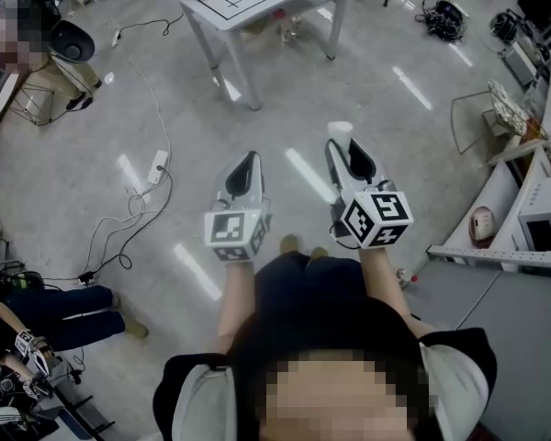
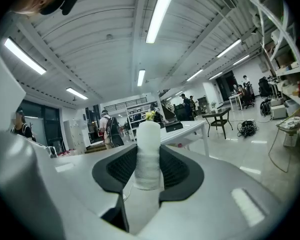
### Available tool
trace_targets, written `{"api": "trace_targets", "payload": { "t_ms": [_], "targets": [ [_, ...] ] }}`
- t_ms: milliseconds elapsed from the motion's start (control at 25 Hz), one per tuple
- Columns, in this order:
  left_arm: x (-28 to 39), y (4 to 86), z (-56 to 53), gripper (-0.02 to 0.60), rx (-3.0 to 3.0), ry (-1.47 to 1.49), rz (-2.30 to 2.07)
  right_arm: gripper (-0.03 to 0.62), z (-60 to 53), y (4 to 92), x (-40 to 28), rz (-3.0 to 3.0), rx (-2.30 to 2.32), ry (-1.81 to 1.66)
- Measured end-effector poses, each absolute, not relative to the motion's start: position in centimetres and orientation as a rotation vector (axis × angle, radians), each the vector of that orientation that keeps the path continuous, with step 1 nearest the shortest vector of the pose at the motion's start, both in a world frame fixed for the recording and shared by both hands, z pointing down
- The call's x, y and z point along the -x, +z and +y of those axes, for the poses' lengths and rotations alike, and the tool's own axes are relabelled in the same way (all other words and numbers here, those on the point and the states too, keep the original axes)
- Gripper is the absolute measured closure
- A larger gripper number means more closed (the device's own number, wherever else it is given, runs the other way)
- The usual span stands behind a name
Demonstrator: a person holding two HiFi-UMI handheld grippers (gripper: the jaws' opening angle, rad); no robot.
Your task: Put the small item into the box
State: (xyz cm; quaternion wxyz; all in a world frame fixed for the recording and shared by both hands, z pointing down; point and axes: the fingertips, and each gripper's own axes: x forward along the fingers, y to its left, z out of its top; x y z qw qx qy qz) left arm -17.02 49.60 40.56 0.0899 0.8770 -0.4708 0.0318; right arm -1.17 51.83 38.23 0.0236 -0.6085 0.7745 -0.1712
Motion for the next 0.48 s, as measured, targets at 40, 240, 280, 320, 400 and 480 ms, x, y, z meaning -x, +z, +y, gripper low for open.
{"api": "trace_targets", "payload": {
  "t_ms": [40,240,280,320,400,480],
  "targets": [
    [17.07,40.62,49.46,0.572,-2.615,0.095,-1.393,0.454,51.82,38.35,1.22,2.39,1.889,-0.529],
    [17.18,40.92,49.21,0.572,-2.646,0.119,-1.347,0.454,51.99,38.69,1.49,2.351,1.913,-0.533],
    [17.27,40.95,49.23,0.572,-2.65,0.123,-1.341,0.454,52.07,38.67,1.51,2.345,1.919,-0.532],
    [17.35,40.93,49.24,0.572,-2.654,0.125,-1.336,0.454,52.15,38.6,1.49,2.338,1.925,-0.53],
    [17.47,40.79,49.21,0.572,-2.66,0.127,-1.329,0.454,52.29,38.46,1.39,2.325,1.934,-0.528],
    [17.58,40.82,49.15,0.573,-2.662,0.125,-1.323,0.454,52.41,38.56,1.42,2.317,1.939,-0.532]
  ]
}}
